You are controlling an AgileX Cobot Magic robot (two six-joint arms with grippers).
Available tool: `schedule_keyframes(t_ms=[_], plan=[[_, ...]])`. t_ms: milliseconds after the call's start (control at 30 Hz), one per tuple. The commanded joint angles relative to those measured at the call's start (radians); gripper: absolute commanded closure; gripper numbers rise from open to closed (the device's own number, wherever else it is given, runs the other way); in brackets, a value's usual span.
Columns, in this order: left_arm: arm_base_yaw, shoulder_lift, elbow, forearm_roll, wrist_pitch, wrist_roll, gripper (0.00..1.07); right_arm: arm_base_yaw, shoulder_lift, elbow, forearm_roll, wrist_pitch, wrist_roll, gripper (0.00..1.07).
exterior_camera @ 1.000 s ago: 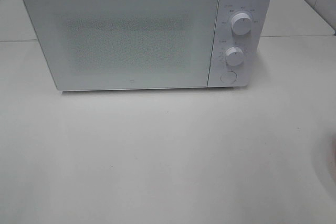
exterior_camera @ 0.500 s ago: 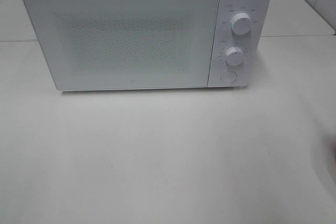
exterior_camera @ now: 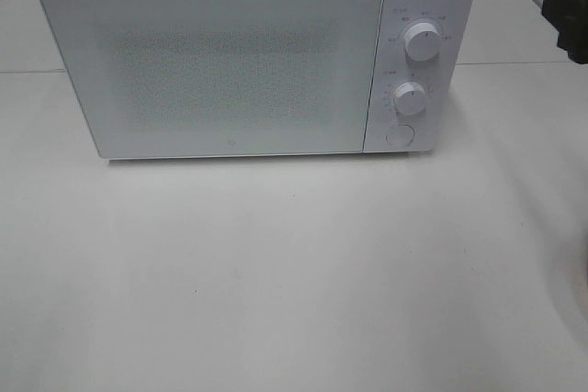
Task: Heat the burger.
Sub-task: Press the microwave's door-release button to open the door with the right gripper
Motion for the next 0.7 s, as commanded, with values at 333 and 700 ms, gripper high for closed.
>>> schedule_keyframes(t_ms=[333, 700], plan=[[-0.002, -0.012, 0.002, -0.006, -0.017, 0.002, 0.07, -0.002, 0.28, 0.052, 0.161, -0.491, -0.173, 0.33], [-0.002, -0.012, 0.002, -0.006, -0.017, 0.002, 0.07, 0.266, 0.404, 0.124, 0.557, -0.738, -0.458, 0.33]])
